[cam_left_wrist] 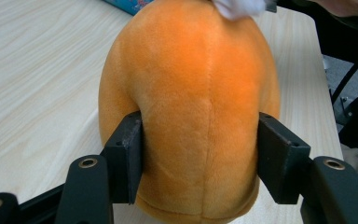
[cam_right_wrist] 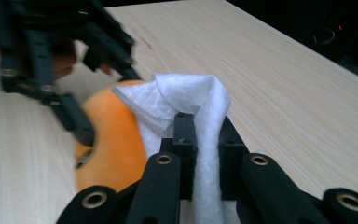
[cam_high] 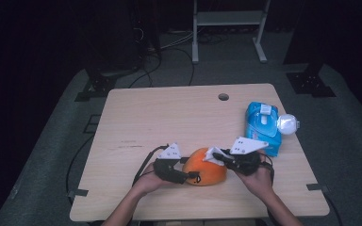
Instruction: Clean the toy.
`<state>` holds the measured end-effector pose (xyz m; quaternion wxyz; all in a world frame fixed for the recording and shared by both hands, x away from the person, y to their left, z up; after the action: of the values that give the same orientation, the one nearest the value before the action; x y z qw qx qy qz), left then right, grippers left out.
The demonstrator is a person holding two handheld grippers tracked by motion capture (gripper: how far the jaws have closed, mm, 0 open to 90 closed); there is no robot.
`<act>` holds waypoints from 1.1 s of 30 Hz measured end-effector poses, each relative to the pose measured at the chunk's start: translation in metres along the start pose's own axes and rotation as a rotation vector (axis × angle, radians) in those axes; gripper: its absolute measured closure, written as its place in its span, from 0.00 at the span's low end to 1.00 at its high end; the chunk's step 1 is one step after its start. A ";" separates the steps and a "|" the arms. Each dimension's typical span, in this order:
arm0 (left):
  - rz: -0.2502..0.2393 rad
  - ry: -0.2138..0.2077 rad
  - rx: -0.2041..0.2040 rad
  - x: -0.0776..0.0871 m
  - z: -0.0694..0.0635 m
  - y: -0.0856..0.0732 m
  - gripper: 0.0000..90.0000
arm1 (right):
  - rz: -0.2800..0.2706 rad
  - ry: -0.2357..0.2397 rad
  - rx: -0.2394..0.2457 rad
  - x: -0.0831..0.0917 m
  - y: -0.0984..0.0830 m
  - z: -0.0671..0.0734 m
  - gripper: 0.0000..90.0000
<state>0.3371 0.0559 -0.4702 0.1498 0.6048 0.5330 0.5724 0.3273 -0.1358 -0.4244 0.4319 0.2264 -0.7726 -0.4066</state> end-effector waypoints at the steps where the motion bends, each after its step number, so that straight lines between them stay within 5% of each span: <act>1: 0.002 0.001 0.011 0.000 0.001 -0.001 0.45 | 0.000 0.010 0.015 -0.002 0.002 0.005 0.90; 3: 0.002 -0.001 0.015 0.001 0.002 -0.002 0.45 | 0.013 0.010 0.055 -0.005 0.004 0.010 0.90; 8: -0.007 -0.003 0.014 0.001 0.002 -0.002 0.45 | 0.026 -0.016 0.018 0.004 -0.007 -0.005 0.90; 10: -0.005 -0.007 0.000 0.001 0.000 -0.001 0.45 | 0.028 -0.043 -0.068 0.014 -0.020 -0.021 0.90; 13: -0.008 -0.005 -0.022 0.000 -0.003 -0.001 0.44 | 0.027 -0.054 -0.126 0.017 -0.027 -0.032 0.90; 18: -0.009 -0.007 -0.042 0.000 -0.006 -0.001 0.42 | 0.049 -0.037 -0.101 0.007 -0.023 -0.025 0.91; 22: -0.012 -0.020 -0.057 -0.001 -0.010 0.000 0.41 | 0.088 -0.080 -0.051 0.000 -0.015 -0.027 0.91; 27: -0.013 -0.025 -0.067 -0.003 -0.013 0.000 0.41 | 0.139 -0.132 -0.059 -0.003 -0.017 -0.040 0.91; 33: -0.005 -0.021 -0.057 -0.004 -0.010 0.000 0.40 | 0.114 -0.079 -0.061 -0.003 -0.016 -0.027 0.88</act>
<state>0.3296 0.0491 -0.4695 0.1741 0.6047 0.5165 0.5807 0.3522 -0.1547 -0.4314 0.4300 0.1525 -0.7880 -0.4134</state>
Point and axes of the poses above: each handheld gripper's, and its own axes: x roughly backward along the jaws, y roughly out of its top, z roughly to its left, the point moved 5 cm from there along -x, roughly forward along the jaws, and after that the axes turned 12 degrees about x, right-handed, at the moved point
